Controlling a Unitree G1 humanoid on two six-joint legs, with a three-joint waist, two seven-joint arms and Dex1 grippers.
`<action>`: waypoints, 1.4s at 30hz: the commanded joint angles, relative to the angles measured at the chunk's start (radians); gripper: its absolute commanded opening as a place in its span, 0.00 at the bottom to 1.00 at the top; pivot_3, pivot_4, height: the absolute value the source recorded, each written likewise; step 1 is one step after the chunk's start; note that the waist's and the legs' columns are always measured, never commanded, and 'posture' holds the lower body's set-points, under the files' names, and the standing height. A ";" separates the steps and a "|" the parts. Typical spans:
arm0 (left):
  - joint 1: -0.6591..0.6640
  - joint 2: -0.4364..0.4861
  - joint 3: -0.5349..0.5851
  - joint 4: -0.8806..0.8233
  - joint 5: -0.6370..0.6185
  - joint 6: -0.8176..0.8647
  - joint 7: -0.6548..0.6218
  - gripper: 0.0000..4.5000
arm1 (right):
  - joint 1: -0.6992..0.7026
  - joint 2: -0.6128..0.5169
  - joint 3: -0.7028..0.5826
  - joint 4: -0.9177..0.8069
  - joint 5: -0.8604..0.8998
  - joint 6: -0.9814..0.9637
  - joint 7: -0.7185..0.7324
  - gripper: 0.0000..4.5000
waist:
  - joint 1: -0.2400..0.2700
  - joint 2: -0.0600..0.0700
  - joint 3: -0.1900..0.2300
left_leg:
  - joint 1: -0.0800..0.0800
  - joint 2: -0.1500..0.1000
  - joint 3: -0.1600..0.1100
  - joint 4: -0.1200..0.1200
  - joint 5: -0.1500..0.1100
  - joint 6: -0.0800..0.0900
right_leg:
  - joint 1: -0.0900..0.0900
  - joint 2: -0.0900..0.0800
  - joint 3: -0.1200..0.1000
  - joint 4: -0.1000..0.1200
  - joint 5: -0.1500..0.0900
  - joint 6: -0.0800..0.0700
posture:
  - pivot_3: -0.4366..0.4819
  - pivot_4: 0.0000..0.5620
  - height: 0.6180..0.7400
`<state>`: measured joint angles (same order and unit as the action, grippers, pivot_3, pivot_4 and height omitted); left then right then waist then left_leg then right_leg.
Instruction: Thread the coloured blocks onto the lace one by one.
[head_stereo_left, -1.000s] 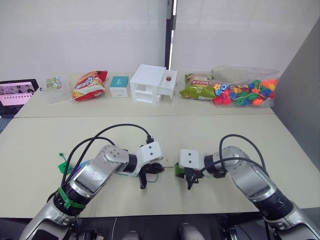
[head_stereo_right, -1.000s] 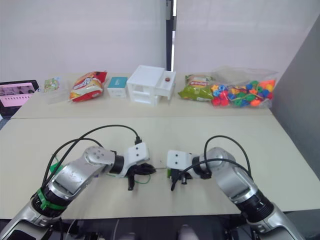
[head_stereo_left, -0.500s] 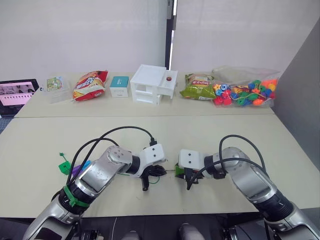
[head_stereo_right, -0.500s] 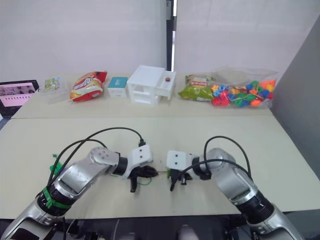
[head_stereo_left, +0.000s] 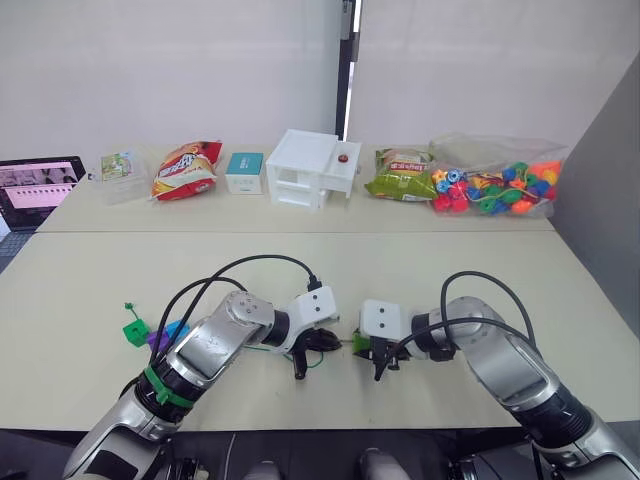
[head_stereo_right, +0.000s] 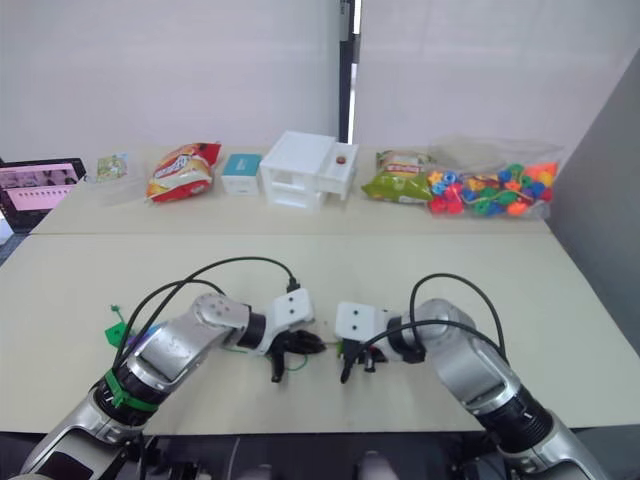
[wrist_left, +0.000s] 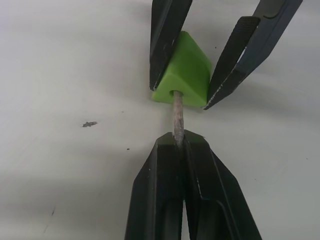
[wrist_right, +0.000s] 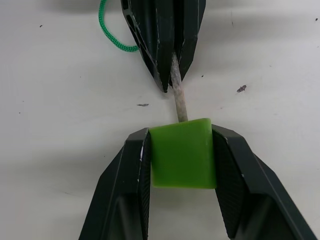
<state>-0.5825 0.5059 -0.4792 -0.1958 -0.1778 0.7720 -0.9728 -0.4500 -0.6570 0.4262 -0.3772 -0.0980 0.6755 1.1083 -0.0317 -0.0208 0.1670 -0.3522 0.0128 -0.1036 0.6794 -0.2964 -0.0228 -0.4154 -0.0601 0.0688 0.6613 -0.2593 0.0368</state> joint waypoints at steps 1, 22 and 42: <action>-0.039 -0.074 -0.021 -0.016 -0.013 -0.061 -0.005 0.00 | 0.039 0.018 0.081 0.000 0.031 0.030 0.019 0.27 | 0.010 0.000 0.000 | 0.000 0.000 0.000 0.000 0.000 0.000 | 0.001 0.000 0.000 -0.001 0.000 0.000 | 0.48 0.27 1.00; -0.004 0.019 0.032 -0.073 -0.030 -0.049 -0.102 0.00 | 0.147 -0.009 0.021 0.006 0.062 -0.043 -0.002 0.27 | 0.011 0.000 0.000 | 0.007 0.001 -0.001 -0.003 -0.001 0.001 | 0.012 0.000 -0.001 -0.013 -0.001 0.002 | 0.48 0.27 1.00; 0.014 0.053 0.032 -0.151 -0.055 0.038 -0.065 0.00 | 0.160 0.015 0.045 0.008 0.047 0.016 -0.080 0.27 | -0.002 0.000 -0.001 | 0.007 0.001 -0.001 -0.002 -0.001 0.002 | 0.012 0.001 -0.001 -0.013 -0.001 0.002 | 0.48 0.27 1.00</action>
<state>-0.5621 0.5760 -0.4553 -0.2922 -0.1955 0.8160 -1.0297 -0.3335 -0.6462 0.3860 -0.4129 -0.0556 0.6379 1.0198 -0.0333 -0.0209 0.1665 -0.3452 0.0141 -0.1041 0.6770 -0.2974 -0.0211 -0.4032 -0.0592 0.0679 0.6480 -0.2602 0.0384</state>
